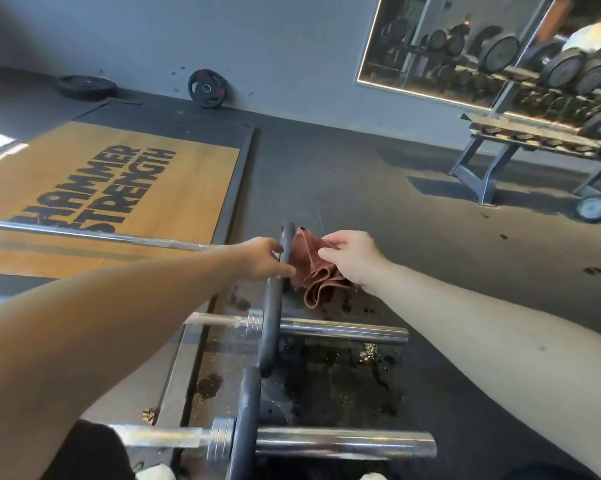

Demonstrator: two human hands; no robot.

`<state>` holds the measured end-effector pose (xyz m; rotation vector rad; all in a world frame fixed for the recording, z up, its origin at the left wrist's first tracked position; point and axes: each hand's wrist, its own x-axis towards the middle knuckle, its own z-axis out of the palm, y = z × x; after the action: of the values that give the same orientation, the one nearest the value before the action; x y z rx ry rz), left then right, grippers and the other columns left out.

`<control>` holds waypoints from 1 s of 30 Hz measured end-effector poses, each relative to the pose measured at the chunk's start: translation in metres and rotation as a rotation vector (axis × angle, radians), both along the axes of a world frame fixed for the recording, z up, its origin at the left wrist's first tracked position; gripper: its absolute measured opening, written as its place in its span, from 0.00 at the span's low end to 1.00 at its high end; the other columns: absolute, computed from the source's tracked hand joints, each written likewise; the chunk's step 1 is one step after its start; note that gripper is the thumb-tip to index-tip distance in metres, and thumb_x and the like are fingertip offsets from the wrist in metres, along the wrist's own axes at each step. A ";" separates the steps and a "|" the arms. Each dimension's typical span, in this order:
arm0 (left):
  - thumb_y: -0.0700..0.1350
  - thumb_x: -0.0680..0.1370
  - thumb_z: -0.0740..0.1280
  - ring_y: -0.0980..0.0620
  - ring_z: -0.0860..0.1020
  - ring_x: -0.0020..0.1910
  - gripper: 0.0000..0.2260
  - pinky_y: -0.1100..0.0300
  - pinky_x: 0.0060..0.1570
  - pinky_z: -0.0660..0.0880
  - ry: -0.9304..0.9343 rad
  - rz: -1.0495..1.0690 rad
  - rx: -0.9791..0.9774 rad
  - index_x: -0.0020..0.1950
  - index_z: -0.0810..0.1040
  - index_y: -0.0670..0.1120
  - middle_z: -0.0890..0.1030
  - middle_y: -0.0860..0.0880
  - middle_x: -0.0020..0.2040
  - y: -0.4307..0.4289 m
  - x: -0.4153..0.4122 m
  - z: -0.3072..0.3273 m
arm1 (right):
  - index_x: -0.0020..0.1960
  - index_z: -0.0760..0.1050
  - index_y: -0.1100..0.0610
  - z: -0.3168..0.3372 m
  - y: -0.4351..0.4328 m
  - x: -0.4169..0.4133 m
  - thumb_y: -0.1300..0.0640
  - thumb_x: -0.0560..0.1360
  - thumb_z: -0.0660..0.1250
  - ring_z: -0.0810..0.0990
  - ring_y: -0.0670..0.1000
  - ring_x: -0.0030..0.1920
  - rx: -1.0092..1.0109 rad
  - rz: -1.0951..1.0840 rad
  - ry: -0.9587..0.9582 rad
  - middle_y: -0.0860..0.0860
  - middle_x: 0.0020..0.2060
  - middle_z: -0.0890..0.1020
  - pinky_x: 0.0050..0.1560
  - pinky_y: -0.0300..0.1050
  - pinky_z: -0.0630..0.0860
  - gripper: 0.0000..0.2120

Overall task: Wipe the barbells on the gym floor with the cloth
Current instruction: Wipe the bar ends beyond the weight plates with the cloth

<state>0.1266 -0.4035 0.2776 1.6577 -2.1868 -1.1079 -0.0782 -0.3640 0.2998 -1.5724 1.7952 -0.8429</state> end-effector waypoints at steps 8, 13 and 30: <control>0.54 0.73 0.78 0.51 0.82 0.50 0.19 0.57 0.52 0.77 0.295 0.215 0.005 0.60 0.84 0.46 0.84 0.48 0.53 0.031 0.007 0.029 | 0.54 0.81 0.53 0.010 0.031 0.018 0.60 0.76 0.75 0.85 0.50 0.52 -0.078 0.049 -0.162 0.50 0.49 0.85 0.58 0.46 0.81 0.09; 0.55 0.73 0.78 0.52 0.79 0.41 0.16 0.59 0.41 0.74 0.214 0.267 -0.054 0.51 0.81 0.45 0.82 0.48 0.46 0.046 0.015 0.044 | 0.69 0.73 0.50 0.026 0.045 0.018 0.44 0.64 0.83 0.80 0.47 0.59 0.033 0.237 -0.011 0.48 0.60 0.81 0.63 0.44 0.76 0.37; 0.46 0.76 0.76 0.49 0.80 0.49 0.14 0.59 0.44 0.74 0.309 0.447 -0.083 0.56 0.75 0.46 0.81 0.47 0.53 -0.045 -0.031 -0.029 | 0.61 0.84 0.51 -0.039 -0.049 -0.008 0.67 0.79 0.56 0.78 0.51 0.65 -0.163 0.215 0.268 0.50 0.62 0.83 0.72 0.48 0.71 0.23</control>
<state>0.0959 -0.4480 0.2483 1.6918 -1.5527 -1.0426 -0.0863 -0.4132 0.2609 -2.0245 1.7289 -0.7175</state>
